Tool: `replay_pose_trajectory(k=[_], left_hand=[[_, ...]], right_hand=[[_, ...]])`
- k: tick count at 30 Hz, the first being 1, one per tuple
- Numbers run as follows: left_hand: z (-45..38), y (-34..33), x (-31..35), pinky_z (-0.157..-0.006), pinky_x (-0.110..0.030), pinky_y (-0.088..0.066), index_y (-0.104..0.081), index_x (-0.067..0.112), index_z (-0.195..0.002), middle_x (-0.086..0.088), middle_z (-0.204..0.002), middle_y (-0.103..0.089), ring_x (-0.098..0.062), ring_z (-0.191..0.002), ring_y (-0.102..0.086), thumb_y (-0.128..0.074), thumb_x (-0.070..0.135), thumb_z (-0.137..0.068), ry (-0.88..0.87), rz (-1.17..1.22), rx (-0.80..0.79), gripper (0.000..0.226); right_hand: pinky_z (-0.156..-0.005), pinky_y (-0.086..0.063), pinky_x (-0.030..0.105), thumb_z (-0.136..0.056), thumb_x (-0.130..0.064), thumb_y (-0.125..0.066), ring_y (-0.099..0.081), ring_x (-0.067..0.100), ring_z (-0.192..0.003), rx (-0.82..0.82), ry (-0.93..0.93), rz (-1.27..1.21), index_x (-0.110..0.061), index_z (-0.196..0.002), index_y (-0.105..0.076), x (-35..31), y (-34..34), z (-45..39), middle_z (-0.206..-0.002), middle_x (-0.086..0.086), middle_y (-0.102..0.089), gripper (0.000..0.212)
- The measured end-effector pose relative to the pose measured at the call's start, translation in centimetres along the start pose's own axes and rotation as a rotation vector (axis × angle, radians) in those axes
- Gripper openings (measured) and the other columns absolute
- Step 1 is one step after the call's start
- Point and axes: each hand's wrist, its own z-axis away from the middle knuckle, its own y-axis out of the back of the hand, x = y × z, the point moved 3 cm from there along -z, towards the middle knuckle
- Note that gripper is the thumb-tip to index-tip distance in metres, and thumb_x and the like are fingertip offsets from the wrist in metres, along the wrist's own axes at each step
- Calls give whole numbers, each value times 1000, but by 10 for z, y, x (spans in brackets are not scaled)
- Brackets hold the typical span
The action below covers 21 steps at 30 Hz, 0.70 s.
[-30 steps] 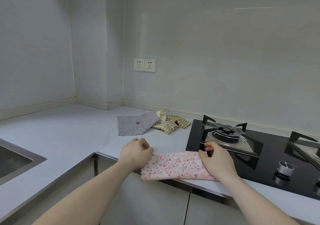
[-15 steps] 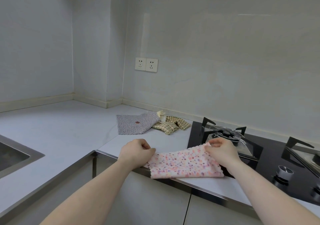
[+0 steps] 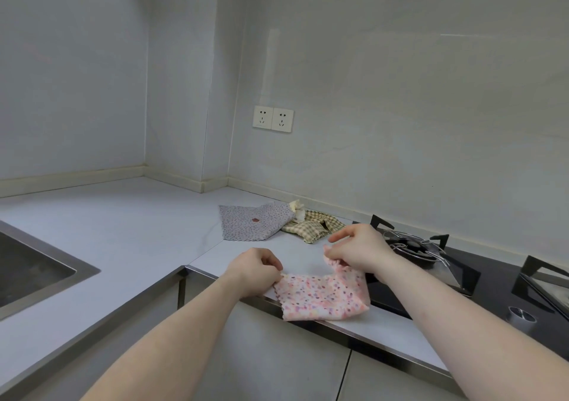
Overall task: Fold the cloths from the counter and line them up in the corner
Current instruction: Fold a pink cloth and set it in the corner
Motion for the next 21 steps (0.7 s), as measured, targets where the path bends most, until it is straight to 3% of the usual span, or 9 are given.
replay_pose_trajectory(k=[2,7,10,15,18,21], left_hand=[[0,0,-1,-72,-27,-58,-74,32,-87,10,-90,-70,-10,-84,-67,-71,19,-78,-6,11,-3,16],[-2,0,-1,-77,-25,-57,-74,32,-87,11,-91,-70,-10,-88,-67,-69,16,-77,-22,4,-4,20],[-1,1,-2,-78,-26,-57,-73,34,-83,11,-90,-70,-11,-88,-67,-66,15,-75,-33,-2,-8,22],[0,2,-2,-68,-26,-55,-74,31,-86,7,-91,-74,-18,-86,-69,-49,9,-78,-36,30,-13,35],[0,3,-1,-81,-29,-54,-75,29,-86,10,-96,-74,-17,-93,-66,-45,10,-83,-21,78,-16,35],[0,3,1,-95,-36,-54,-75,30,-87,10,-98,-73,-16,-100,-64,-53,38,-77,-5,95,-32,26]], right_hand=[[-59,-58,23,-75,-17,-86,-74,9,-62,-35,5,-29,-19,-92,-77,-10,-11,3,-85,2,-78,20],[-64,-63,28,-80,-4,-81,-76,14,-63,-140,-18,-111,-11,-99,-75,-25,-38,14,-81,8,-78,21],[-66,-64,33,-81,0,-79,-78,22,-69,-190,-37,-154,-10,-102,-73,-27,-53,18,-91,11,-78,25],[-68,-65,34,-84,-3,-79,-78,19,-73,-220,-34,-148,-13,-108,-69,-19,-65,21,-110,8,-68,27],[-70,-65,34,-85,-7,-77,-77,18,-79,-133,-15,-136,-18,-108,-69,-6,-53,17,-108,4,-69,26],[-89,-58,34,-82,-21,-78,-71,14,-96,-8,13,48,-26,-104,-71,13,-35,9,-109,-5,-71,23]])
